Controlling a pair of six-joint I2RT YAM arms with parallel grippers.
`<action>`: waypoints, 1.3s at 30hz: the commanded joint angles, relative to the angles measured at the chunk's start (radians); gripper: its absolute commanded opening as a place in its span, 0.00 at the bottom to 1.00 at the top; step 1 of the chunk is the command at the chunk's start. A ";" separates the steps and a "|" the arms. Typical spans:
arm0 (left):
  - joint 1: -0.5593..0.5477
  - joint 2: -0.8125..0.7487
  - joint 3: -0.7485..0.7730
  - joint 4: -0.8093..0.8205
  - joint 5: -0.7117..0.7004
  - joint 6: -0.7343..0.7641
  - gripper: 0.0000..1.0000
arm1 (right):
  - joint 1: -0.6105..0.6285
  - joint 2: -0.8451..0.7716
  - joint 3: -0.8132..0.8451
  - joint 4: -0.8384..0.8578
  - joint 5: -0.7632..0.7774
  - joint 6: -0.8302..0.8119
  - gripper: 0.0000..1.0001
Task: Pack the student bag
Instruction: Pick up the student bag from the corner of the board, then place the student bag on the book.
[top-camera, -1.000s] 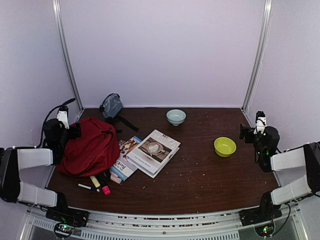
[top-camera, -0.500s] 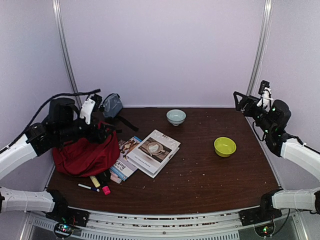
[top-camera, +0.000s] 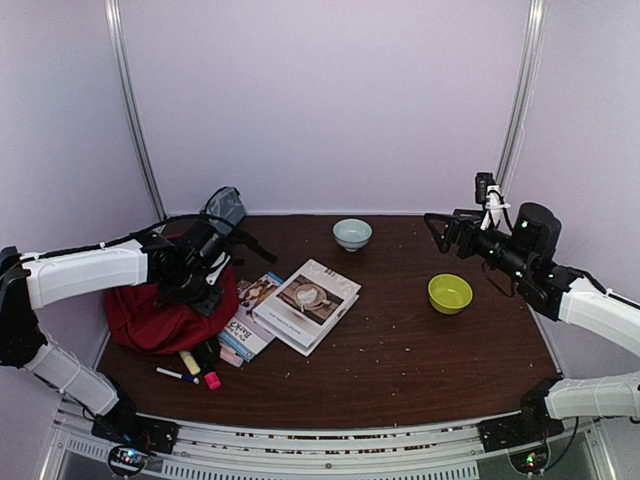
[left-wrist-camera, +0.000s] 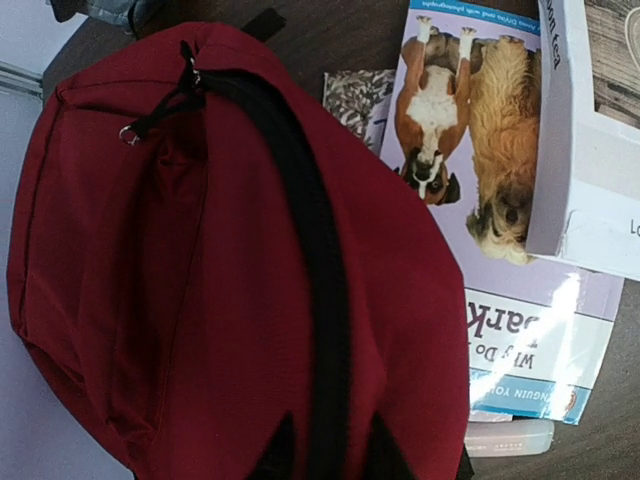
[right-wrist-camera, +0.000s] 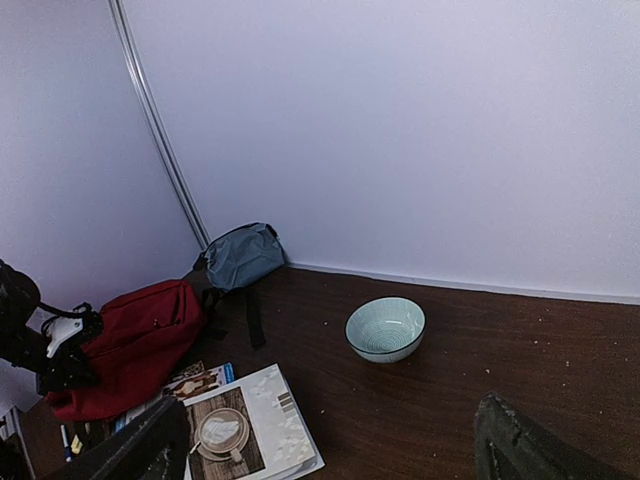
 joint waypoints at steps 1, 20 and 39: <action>0.003 -0.073 0.052 -0.002 -0.038 0.036 0.00 | 0.017 -0.024 0.024 -0.022 -0.017 -0.018 1.00; -0.312 -0.198 0.549 0.136 0.289 0.573 0.00 | 0.043 0.032 0.211 -0.229 -0.082 0.060 1.00; -0.539 0.269 0.634 0.085 0.838 0.576 0.81 | 0.042 0.091 0.242 -0.652 0.030 0.076 0.99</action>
